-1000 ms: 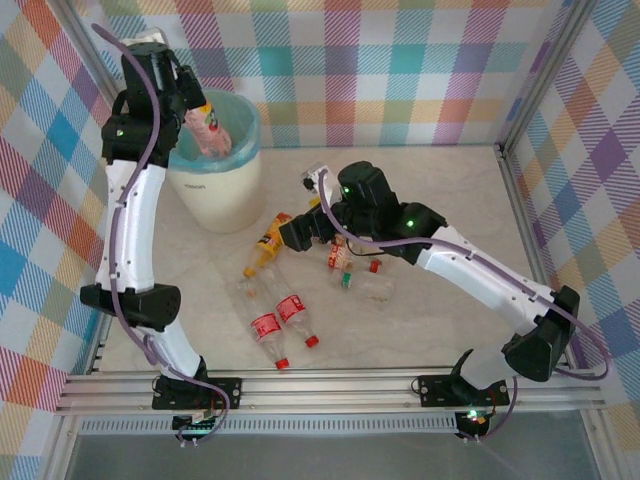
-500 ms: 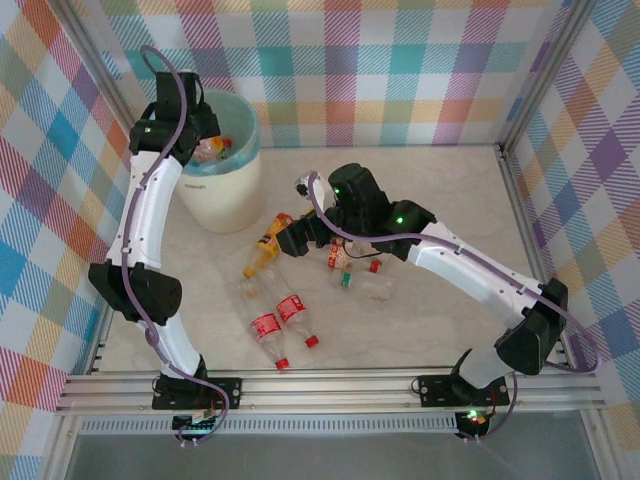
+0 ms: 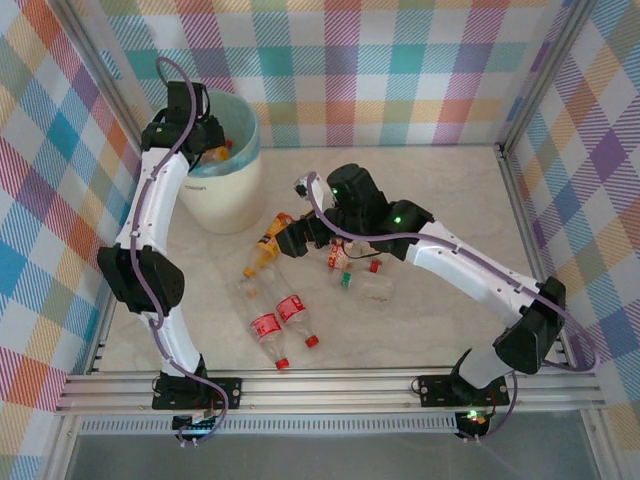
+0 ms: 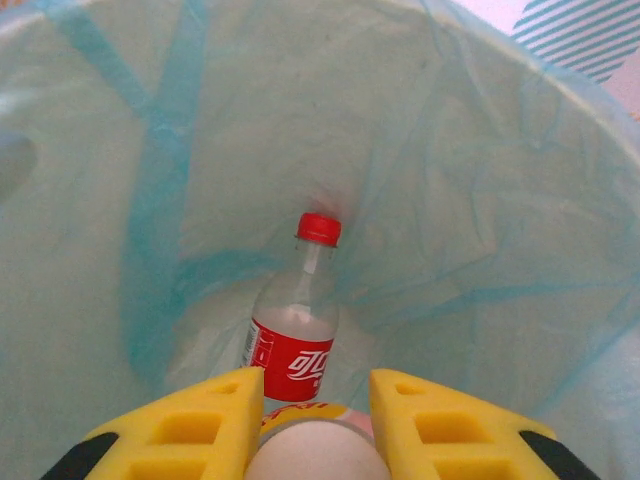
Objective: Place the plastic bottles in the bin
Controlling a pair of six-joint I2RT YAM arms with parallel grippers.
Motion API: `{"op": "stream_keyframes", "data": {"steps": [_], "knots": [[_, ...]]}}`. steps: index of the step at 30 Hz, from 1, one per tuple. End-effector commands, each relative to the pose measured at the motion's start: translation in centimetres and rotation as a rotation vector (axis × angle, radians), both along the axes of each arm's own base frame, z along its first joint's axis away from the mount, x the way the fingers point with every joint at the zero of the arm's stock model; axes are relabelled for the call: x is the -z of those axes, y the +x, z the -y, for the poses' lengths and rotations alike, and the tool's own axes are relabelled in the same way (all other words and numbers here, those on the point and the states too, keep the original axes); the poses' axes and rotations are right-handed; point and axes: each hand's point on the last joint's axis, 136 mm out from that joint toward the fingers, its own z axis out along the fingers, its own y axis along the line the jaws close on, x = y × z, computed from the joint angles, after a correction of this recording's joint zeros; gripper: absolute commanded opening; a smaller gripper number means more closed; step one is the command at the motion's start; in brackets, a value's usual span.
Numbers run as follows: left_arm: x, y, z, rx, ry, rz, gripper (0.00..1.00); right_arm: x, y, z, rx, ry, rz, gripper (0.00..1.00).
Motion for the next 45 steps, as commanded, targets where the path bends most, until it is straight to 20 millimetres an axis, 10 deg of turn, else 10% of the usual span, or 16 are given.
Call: {"op": "stream_keyframes", "data": {"steps": [1,8,15,32,45], "knots": [[2.1,-0.3,0.3,0.025,-0.032,-0.077,0.00,-0.6,0.1,-0.6,-0.015,0.015,-0.011,1.00],[2.4,0.1,0.0,0.019,-0.042,-0.097,0.09,-1.3,0.1,-0.8,-0.026,0.028,-0.009,1.00],[-0.3,0.0,0.2,0.022,-0.069,-0.054,0.65,-1.9,-0.3,-0.2,-0.013,0.036,-0.001,1.00],[-9.8,-4.5,1.4,0.076,-0.089,0.142,0.69,1.4,-0.4,2.0,0.026,-0.108,-0.013,1.00],[-14.9,-12.3,7.5,0.283,-0.013,0.326,0.69,4.6,0.5,5.7,0.117,-0.283,-0.019,0.99]]}}
